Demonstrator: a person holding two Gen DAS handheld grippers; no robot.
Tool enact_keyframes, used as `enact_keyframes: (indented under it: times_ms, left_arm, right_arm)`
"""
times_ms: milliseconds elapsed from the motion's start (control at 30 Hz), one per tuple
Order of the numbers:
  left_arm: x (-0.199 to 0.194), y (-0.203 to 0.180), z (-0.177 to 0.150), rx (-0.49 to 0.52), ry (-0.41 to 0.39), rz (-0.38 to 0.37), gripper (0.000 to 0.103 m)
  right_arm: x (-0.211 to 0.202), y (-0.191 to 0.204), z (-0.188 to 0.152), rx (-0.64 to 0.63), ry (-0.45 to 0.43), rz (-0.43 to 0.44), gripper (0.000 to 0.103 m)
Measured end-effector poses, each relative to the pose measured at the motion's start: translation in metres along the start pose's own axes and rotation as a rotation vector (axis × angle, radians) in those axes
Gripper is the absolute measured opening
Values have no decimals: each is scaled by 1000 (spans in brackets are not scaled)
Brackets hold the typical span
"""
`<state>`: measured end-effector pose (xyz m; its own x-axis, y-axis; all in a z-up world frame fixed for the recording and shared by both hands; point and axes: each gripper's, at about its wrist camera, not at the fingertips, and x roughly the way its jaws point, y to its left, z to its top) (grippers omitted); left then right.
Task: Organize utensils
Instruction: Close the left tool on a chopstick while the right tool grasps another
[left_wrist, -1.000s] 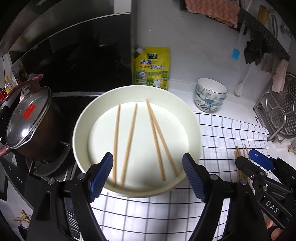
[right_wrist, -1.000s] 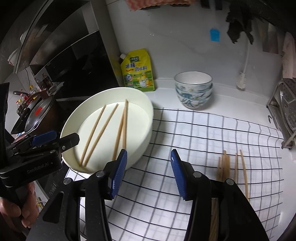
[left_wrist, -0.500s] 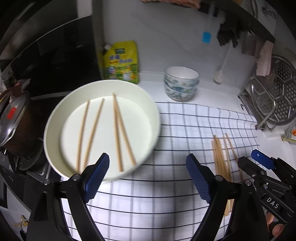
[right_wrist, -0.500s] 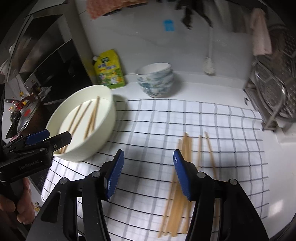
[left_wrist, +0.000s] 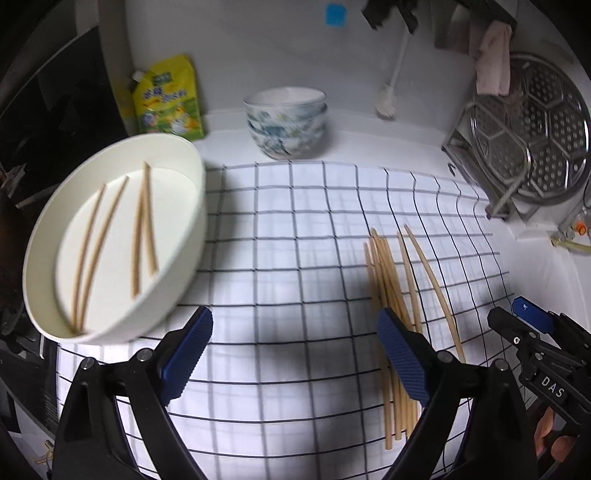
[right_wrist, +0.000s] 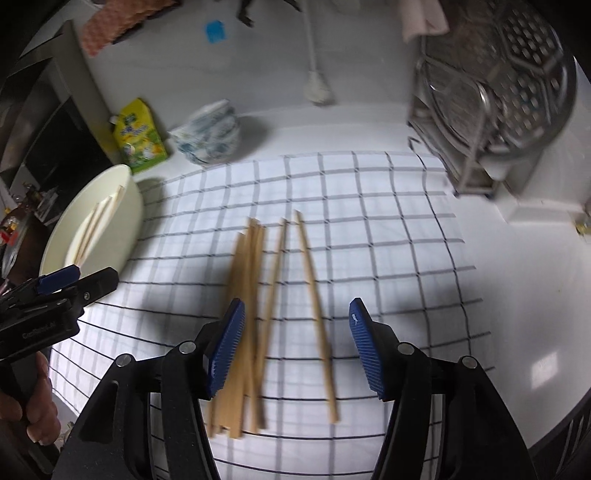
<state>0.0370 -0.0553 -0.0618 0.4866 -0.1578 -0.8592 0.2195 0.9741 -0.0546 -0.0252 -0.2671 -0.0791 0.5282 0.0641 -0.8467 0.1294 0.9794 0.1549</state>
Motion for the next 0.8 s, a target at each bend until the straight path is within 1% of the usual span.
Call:
enact_keyframes:
  times_ms: [233,500,700,800]
  left_arm:
    - [30,-17,-18,20,45,8,89]
    - [55,-30,-35,41,79,20,89]
    - [69,-40,-41,62,97,27,89]
    - [75,-44,-43,72,107,30,89]
  right_arm:
    - [30,-17,-9,-28,47,-30,56]
    - [61,-16,-18,-84,73,-44,56]
    - [72,-18,-21,-109,76,-81,56]
    - [73,-23,-21,-103,75,-79,56]
